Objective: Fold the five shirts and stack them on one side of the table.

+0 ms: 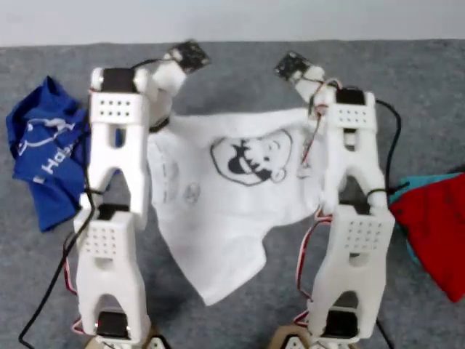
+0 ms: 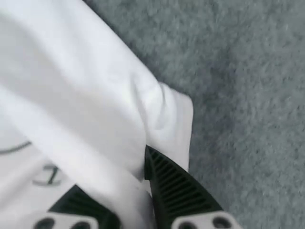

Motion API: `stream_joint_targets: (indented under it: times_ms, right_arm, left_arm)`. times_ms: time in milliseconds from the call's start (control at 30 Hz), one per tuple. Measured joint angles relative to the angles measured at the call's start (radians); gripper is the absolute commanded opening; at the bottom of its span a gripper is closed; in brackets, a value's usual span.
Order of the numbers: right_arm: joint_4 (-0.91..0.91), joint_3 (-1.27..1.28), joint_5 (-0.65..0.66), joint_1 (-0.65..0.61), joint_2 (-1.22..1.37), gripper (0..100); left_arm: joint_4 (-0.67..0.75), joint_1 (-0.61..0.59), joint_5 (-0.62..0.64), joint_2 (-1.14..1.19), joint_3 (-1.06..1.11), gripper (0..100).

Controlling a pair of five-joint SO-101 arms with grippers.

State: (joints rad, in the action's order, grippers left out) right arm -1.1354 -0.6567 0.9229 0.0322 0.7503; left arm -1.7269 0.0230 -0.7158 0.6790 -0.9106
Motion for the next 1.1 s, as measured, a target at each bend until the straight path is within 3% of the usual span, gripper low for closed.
stream_joint_targets:
  times_ms: [367,700,1100]
  right_arm:
    - [-0.204,0.000,0.098,0.055,-0.114,1.0]
    - [-0.353,-0.017,0.195,0.100,-0.132,1.0]
    - [-0.575,-0.018,0.293,0.118,-0.190,1.0]
  left_arm:
    - [0.000,0.101,-0.040,-0.385,0.494,0]
    - [0.000,0.143,-0.041,-0.641,0.732,0]
    - [-0.002,0.299,-0.043,-1.036,1.096,0]
